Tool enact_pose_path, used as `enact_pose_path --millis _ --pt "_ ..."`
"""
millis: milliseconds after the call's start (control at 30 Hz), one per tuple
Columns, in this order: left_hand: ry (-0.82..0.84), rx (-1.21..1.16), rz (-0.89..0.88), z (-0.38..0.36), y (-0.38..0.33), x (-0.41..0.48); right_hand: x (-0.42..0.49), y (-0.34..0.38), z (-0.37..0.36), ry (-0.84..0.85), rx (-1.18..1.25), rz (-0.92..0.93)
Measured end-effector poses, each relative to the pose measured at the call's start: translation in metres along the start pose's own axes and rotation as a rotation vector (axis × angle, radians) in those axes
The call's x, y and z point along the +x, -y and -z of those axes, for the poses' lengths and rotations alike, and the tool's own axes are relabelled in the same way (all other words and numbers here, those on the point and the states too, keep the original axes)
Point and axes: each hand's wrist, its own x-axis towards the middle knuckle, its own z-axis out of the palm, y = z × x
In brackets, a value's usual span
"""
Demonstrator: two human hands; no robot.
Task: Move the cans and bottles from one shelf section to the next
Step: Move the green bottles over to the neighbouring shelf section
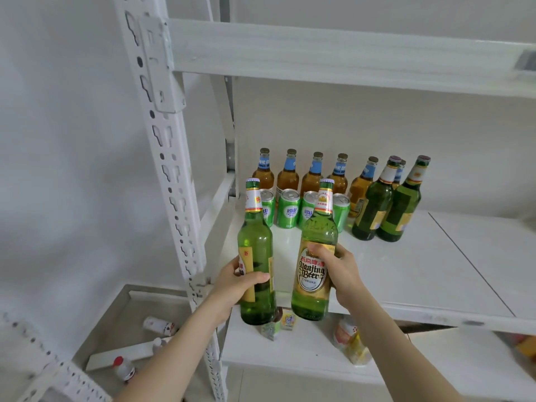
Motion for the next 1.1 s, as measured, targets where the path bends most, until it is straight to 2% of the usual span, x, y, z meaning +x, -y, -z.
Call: enact_pose_path --millis 467,900,1100 --pt "0.039 0.111 -0.013 -0.090 0.001 -0.055 -0.070 0.004 0.087 -0.067 -0.013 0.019" --pt "0.052 0.067 -0.030 -0.262 0.007 -0.082 -0.096 0.043 0.263 -0.045 -0.051 0.036" --pt "0.087 0.106 -0.029 -0.341 0.003 -0.070 -0.095 0.054 0.341 -0.105 -0.049 0.036"
